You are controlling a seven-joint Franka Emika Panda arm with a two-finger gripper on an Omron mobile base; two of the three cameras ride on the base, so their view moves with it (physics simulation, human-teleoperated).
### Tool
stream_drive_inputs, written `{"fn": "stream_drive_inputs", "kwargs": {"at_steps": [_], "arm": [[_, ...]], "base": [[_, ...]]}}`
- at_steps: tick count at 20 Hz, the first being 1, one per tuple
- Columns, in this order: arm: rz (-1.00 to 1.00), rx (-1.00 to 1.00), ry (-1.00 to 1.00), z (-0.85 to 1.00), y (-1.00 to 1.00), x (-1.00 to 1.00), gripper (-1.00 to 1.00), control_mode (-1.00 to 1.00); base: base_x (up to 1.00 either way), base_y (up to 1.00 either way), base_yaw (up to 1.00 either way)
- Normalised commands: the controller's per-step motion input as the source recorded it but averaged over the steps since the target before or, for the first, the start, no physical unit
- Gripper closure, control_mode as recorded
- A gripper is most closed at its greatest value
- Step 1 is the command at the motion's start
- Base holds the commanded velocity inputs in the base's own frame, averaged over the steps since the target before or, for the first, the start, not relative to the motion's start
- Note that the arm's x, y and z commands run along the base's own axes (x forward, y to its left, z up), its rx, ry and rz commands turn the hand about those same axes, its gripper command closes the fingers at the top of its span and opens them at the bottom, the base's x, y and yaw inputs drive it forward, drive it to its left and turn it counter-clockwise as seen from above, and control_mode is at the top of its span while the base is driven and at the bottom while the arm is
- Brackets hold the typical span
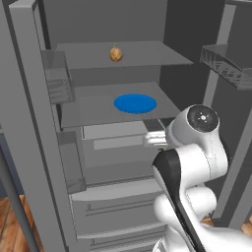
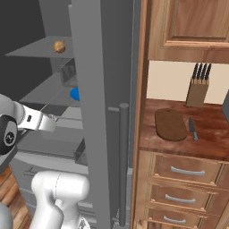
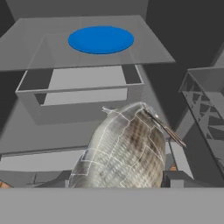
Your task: Retrieve the fish from the fridge and place it on the cutting board.
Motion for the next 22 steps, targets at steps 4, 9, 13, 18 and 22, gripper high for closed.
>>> {"fn": "stream_drive_inputs", "kwargs": {"at_steps": [4,9,13,18,22], "arm": [[0.0,0.0,0.05,0.0,0.0,0.0,1.0,-1.0],[0.0,0.0,0.0,0.0,0.0,0.0,1.0,-1.0],[0.0,0.0,0.0,0.0,0.0,0.0,1.0,-1.0],[0.0,0.0,0.0,0.0,0.02,-0.02,1.0,1.0],[0.0,0.0,0.0,0.0,0.0,0.0,1.0,1.0]], "base": [[0.0,0.0,0.0],[0.0,0.0,0.0],[0.0,0.0,0.0],[-0.04,0.03,-0.01],[-0.27,0.27,-0.17]]}}
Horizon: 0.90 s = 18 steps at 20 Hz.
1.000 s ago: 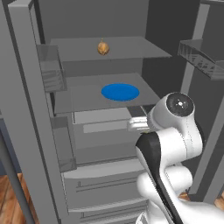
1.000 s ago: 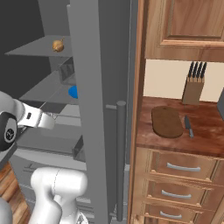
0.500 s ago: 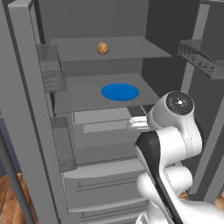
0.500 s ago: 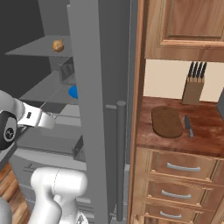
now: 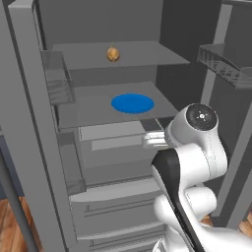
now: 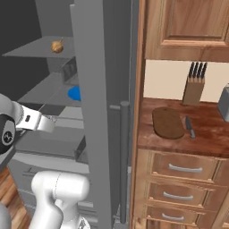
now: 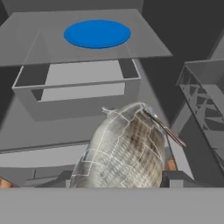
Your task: Retrieve the fish from the fridge and place it on the cutting board.
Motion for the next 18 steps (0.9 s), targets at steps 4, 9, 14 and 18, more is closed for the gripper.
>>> {"fn": "stream_drive_inputs", "kwargs": {"at_steps": [4,9,14,18], "arm": [[0.0,0.0,0.0,0.0,0.0,0.0,1.0,1.0],[0.0,0.0,0.0,0.0,0.0,0.0,1.0,1.0],[0.0,0.0,0.0,0.0,0.0,0.0,1.0,1.0],[0.0,0.0,0.0,0.0,0.0,0.0,1.0,1.0]], "base": [[-0.31,0.37,-0.18],[-0.25,0.43,-0.15],[-0.24,0.28,-0.18],[-0.35,0.25,-0.28]]}}
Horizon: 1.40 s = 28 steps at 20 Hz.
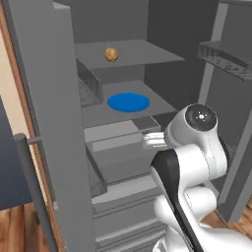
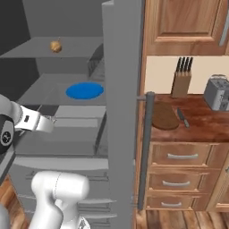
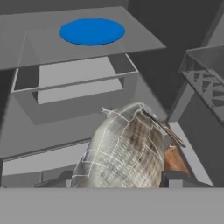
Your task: Retrieve the fish from the fridge and place it on the cutting board.
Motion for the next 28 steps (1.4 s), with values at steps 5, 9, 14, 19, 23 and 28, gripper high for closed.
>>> {"fn": "stream_drive_inputs", "kwargs": {"at_steps": [5,9,14,19,23,28], "arm": [[0.0,0.0,0.0,0.0,0.0,0.0,1.0,1.0],[0.0,0.0,0.0,0.0,0.0,0.0,1.0,1.0],[0.0,0.0,0.0,0.0,0.0,0.0,1.0,1.0],[0.0,0.0,0.0,0.0,0.0,0.0,1.0,1.0],[0.0,0.0,0.0,0.0,0.0,0.0,1.0,1.0],[0.0,0.0,0.0,0.0,0.0,0.0,1.0,1.0]], "base": [[-0.66,0.01,-0.21],[-0.81,0.0,-0.15],[-0.62,0.0,-0.15],[-0.5,0.01,-0.14],[-0.33,0.01,-0.25],[-0.36,-0.01,-0.33]]}}
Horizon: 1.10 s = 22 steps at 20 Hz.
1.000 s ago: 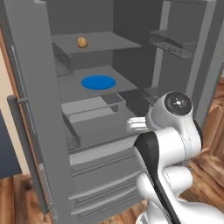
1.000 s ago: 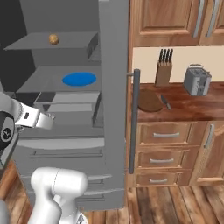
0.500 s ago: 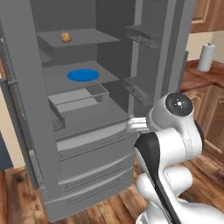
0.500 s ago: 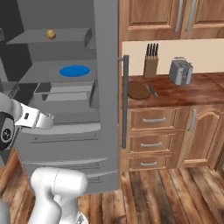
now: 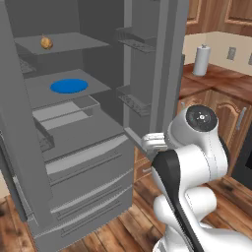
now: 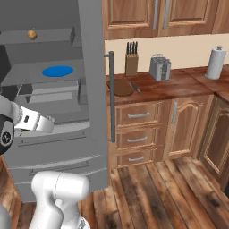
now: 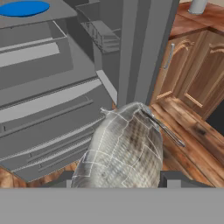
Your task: Retrieve the fish from the fridge and place it on the cutting board.
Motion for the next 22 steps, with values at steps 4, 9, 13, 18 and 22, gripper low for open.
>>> {"fn": "stream_drive_inputs", "kwargs": {"at_steps": [4,9,13,18,22], "arm": [[0.0,0.0,0.0,0.0,0.0,0.0,1.0,1.0],[0.0,0.0,0.0,0.0,0.0,0.0,1.0,1.0],[0.0,0.0,0.0,0.0,0.0,0.0,1.0,1.0],[0.0,0.0,0.0,0.0,0.0,0.0,1.0,1.0],[0.0,0.0,0.0,0.0,0.0,0.0,1.0,1.0]], "base": [[-0.51,-0.01,-0.37],[-0.55,0.0,-0.36],[-0.53,0.0,-0.36],[-0.49,-0.01,-0.37],[-0.49,-0.12,-0.38]]}}
